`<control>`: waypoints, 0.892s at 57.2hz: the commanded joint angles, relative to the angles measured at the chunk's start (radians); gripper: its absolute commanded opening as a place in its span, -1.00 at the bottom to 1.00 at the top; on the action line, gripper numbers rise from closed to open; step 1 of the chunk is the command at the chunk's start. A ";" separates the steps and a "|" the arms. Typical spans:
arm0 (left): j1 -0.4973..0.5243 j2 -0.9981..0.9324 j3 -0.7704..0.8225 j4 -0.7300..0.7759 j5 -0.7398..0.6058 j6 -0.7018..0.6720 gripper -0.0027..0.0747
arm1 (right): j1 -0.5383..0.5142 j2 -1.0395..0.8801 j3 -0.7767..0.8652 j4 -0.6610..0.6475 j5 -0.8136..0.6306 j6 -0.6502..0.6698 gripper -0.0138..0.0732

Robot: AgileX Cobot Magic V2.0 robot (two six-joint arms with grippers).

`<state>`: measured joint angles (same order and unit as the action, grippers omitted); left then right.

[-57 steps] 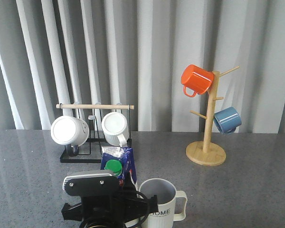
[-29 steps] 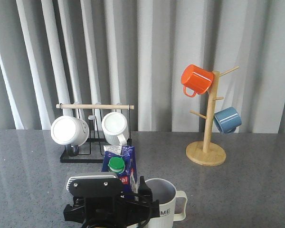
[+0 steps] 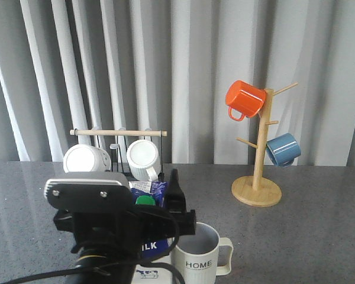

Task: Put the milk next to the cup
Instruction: 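Lower the milk carton onto the table beside the white mug, then open the left gripper and raise it away from the carton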

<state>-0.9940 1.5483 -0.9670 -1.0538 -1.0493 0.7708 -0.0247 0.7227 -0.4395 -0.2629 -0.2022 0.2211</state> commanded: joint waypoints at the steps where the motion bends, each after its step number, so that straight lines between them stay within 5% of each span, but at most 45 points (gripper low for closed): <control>1: -0.005 -0.108 -0.019 0.077 -0.044 0.009 0.68 | -0.004 -0.005 -0.028 -0.002 -0.072 -0.004 -0.70; 6: -0.005 -0.161 -0.019 0.084 -0.012 0.061 0.19 | -0.004 -0.005 -0.028 -0.002 -0.072 -0.004 -0.70; 12: -0.005 -0.215 -0.019 0.073 0.022 0.126 -0.96 | -0.004 -0.005 -0.028 -0.002 -0.072 -0.004 -0.70; 40: -0.005 -0.308 -0.019 0.077 -0.059 0.147 -0.95 | -0.004 -0.005 -0.028 -0.002 -0.072 -0.004 -0.70; 45: -0.005 -0.309 -0.019 0.194 -0.041 0.078 -0.95 | -0.004 -0.005 -0.028 -0.002 -0.072 -0.004 -0.70; 51: -0.005 -0.307 -0.048 0.534 0.038 -0.189 -0.95 | -0.004 -0.005 -0.028 -0.002 -0.072 -0.004 -0.70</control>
<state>-0.9941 1.2648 -0.9665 -0.8547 -1.0510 0.7974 -0.0247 0.7227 -0.4395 -0.2629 -0.2022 0.2211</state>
